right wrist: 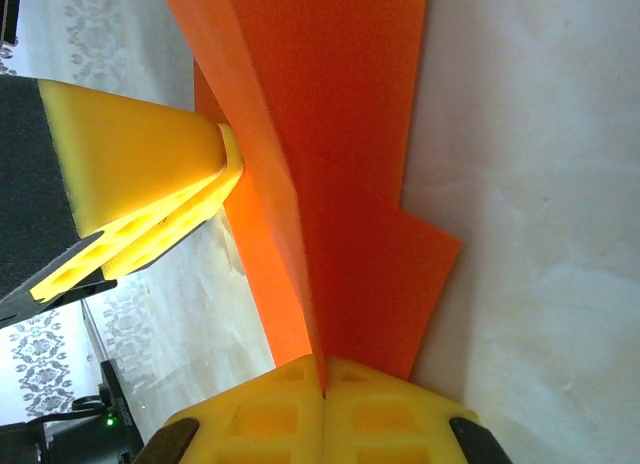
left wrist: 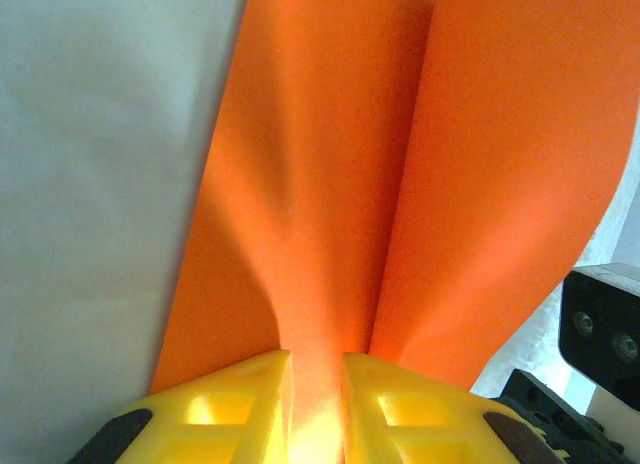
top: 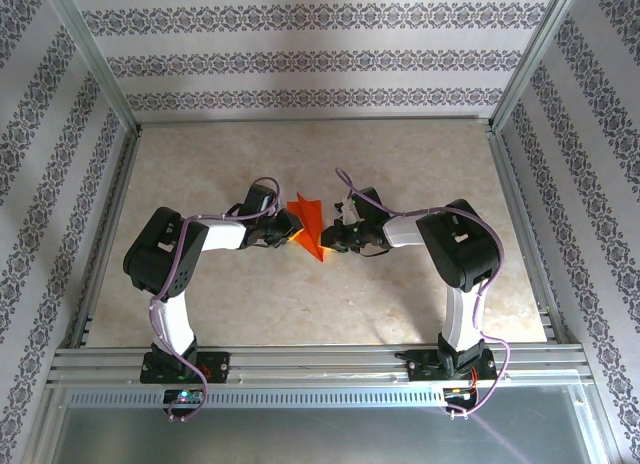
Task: Fold a paper plane with a square sheet of paper (pick it up from the middle)
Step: Fourth fold the wing at the center of the table.
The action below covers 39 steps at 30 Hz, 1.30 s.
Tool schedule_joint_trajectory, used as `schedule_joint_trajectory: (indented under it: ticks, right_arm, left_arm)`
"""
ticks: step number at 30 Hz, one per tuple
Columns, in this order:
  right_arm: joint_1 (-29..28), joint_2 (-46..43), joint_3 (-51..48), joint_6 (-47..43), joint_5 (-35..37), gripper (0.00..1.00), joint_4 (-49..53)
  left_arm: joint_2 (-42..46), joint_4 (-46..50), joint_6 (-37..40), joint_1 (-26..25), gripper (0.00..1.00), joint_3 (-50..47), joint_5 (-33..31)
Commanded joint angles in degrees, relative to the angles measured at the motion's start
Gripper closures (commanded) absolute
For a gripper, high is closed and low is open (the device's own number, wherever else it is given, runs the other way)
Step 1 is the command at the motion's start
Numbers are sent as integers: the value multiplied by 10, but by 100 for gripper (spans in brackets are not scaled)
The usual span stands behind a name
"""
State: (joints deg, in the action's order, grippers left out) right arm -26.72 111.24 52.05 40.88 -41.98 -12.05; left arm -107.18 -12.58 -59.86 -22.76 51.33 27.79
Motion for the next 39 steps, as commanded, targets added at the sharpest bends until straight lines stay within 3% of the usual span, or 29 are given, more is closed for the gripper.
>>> schedule_joint_trajectory:
  ticks: [1,14,26,34,39]
  right_arm:
    - [5,-15,12,6,3,95,26]
    - [-10,-2,42,-25,-2,90,63]
    - [-38,-18,71,-104,118,82,164]
    - [-46,-12,83,-115,106,92,165]
    - [-39,-10,77,-106,59,96,130]
  left_arm:
    - [6,16,-9,3,79,-13,-5]
    - [18,13,-18,3,80,-25,-9]
    - [17,15,-24,3,80,-27,-6]
    - [18,13,-27,3,81,-31,-5]
    - [21,14,-28,3,81,-32,-5]
